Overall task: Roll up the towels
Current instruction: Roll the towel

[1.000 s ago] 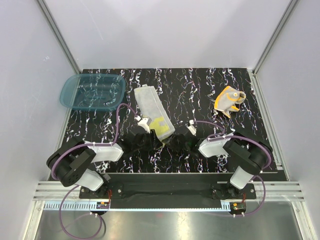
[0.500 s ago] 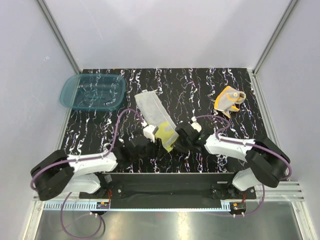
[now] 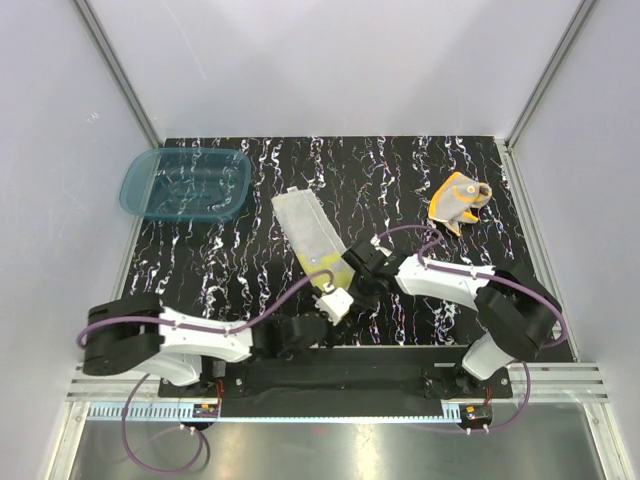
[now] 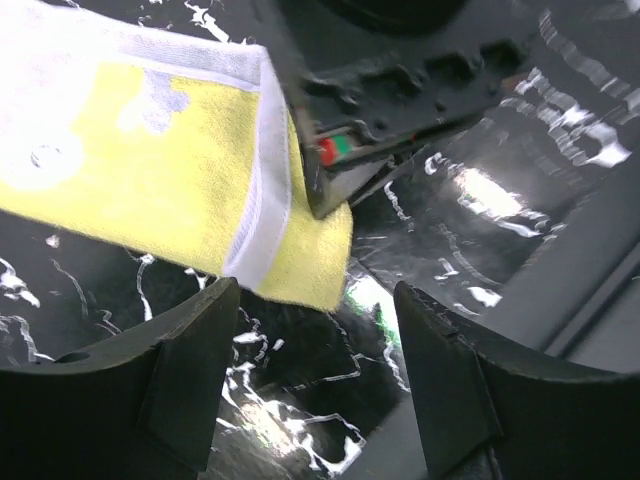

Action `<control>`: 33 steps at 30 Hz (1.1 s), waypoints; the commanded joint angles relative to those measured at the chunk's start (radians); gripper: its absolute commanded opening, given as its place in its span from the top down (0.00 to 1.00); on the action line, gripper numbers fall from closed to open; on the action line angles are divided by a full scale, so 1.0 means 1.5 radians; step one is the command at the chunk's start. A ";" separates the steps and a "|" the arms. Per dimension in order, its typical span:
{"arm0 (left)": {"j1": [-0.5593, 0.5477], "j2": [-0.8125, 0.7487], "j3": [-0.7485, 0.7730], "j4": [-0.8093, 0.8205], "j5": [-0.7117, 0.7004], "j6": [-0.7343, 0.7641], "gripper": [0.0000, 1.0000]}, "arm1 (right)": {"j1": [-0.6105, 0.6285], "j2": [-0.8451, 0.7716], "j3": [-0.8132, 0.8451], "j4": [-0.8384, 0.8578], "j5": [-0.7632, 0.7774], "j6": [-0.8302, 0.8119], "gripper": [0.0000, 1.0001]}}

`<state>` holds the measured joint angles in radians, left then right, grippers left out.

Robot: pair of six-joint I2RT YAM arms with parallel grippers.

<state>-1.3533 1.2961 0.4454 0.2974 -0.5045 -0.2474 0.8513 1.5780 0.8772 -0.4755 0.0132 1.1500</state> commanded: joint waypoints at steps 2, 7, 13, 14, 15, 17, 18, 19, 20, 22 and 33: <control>-0.032 0.065 0.045 0.090 -0.104 0.100 0.32 | -0.015 -0.029 0.017 -0.027 -0.041 -0.016 0.94; -0.035 0.098 0.039 0.144 -0.054 0.104 0.31 | -0.027 -0.049 0.004 -0.031 -0.066 -0.023 0.94; -0.036 0.144 0.055 0.158 -0.055 0.108 0.34 | -0.030 -0.066 -0.022 -0.016 -0.101 -0.014 0.93; -0.036 0.150 0.057 0.159 -0.052 0.109 0.34 | -0.030 -0.069 -0.027 -0.017 -0.104 -0.014 0.94; -0.036 0.162 0.066 0.152 -0.057 0.109 0.35 | -0.029 -0.072 -0.030 -0.019 -0.105 -0.012 0.94; -0.036 0.178 0.074 0.148 -0.062 0.110 0.38 | -0.030 -0.086 -0.043 -0.019 -0.111 -0.008 0.94; -0.036 0.181 0.075 0.148 -0.064 0.109 0.41 | -0.030 -0.091 -0.048 -0.018 -0.114 -0.006 0.94; -0.037 0.184 0.078 0.149 -0.064 0.109 0.52 | -0.030 -0.101 -0.053 -0.017 -0.118 -0.005 0.94; -0.036 0.185 0.077 0.149 -0.063 0.110 0.58 | -0.031 -0.104 -0.060 -0.018 -0.119 -0.003 0.94; -0.036 0.187 0.079 0.145 -0.064 0.109 0.77 | -0.031 -0.118 -0.066 -0.020 -0.121 0.002 0.94; 0.016 0.153 0.090 0.077 0.104 0.038 0.89 | -0.045 -0.145 -0.046 -0.071 -0.104 -0.016 0.72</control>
<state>-1.3697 1.5612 0.5484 0.4366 -0.4564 -0.1268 0.7967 1.3972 0.7811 -0.5304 -0.1284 1.1450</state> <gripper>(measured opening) 0.132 0.228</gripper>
